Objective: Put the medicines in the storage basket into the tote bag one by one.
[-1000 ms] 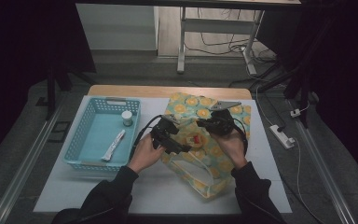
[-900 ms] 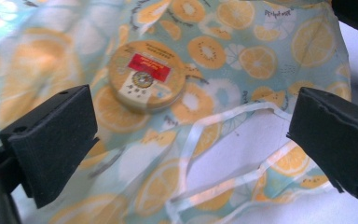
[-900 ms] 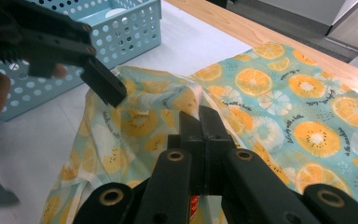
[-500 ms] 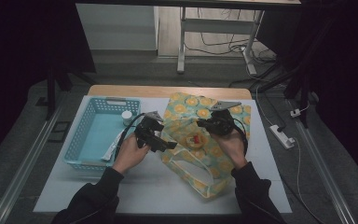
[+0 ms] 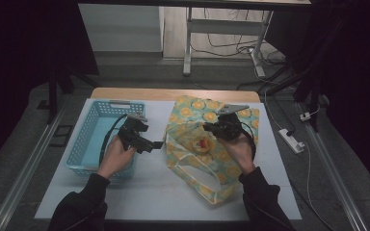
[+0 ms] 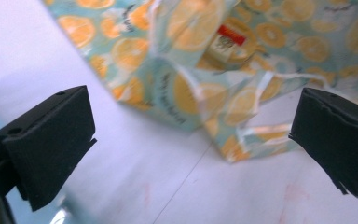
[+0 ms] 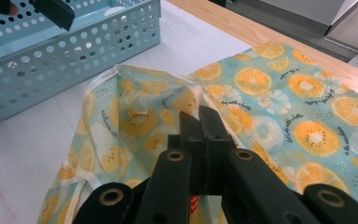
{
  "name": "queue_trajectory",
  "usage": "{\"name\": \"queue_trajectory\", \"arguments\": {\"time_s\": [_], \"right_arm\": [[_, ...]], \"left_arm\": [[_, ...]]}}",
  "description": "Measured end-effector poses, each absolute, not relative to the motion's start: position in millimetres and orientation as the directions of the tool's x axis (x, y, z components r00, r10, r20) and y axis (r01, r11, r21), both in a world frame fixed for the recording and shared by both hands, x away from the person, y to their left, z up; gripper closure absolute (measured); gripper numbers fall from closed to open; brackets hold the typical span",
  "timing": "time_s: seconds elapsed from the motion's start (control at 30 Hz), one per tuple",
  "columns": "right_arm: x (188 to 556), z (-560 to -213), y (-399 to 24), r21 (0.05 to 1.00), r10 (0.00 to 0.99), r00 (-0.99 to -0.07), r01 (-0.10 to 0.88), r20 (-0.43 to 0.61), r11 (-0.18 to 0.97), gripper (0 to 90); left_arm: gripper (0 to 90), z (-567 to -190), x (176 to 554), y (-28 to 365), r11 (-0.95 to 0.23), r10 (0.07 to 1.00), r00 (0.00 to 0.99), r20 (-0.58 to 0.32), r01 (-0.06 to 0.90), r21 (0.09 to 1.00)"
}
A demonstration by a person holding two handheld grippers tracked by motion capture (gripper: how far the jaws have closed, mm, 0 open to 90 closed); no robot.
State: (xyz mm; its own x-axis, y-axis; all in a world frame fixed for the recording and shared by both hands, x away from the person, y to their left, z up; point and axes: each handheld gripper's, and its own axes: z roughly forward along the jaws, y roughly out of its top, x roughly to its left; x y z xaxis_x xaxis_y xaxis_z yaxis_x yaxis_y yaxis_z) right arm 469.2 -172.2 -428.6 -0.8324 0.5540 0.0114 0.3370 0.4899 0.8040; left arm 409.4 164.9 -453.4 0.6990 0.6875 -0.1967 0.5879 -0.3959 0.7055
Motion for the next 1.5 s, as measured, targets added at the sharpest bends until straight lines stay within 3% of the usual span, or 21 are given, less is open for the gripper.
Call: {"name": "queue_trajectory", "arguments": {"time_s": [0.33, 0.67, 1.5], "right_arm": [[468, -429, -171, 0.804, 0.552, -0.834, 0.334, 0.008, 0.492, 90.0], [469, -429, -171, 0.804, 0.552, -0.834, 0.333, 0.006, 0.494, 90.0], [468, -430, -169, 0.8, 0.545, -0.839, 0.327, 0.001, 0.503, 90.0]], "left_arm": [[0.0, -451, 404, 207, -0.323, 0.778, 0.605, -0.169, 0.616, 0.718], [0.0, -464, 404, 238, -0.304, 0.855, 0.503, -0.126, 0.683, 0.664], [0.0, -509, 423, 243, -0.404, 0.872, 0.48, -0.093, 0.815, 0.416]]}}
